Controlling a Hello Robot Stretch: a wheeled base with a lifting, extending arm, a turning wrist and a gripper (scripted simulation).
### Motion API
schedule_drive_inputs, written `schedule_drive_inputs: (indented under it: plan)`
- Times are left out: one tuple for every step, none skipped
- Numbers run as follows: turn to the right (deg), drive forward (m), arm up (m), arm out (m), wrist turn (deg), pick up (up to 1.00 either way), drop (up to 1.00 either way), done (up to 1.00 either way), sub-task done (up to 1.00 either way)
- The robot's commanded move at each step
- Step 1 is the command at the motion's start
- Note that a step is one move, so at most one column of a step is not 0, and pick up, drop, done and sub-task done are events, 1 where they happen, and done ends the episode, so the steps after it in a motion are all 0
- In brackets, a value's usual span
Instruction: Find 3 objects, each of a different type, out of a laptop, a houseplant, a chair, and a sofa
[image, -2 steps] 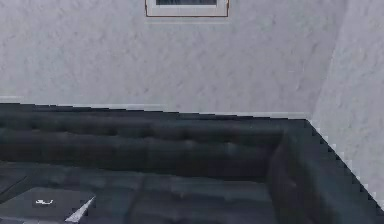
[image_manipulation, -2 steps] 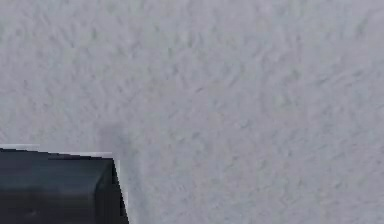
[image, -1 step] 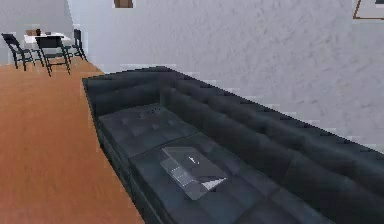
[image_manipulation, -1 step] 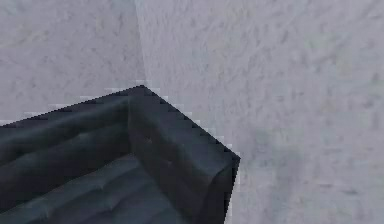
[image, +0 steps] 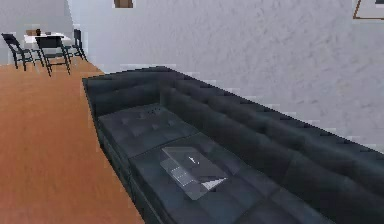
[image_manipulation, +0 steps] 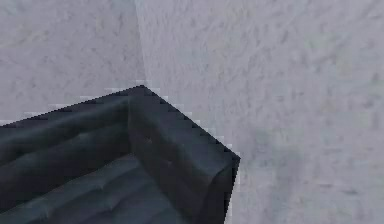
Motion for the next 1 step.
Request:
schedule_drive_inputs:
  plan:
    - [-45.0, 0.0, 0.0, 0.0, 0.0, 0.0, 0.0, 0.0, 0.0]
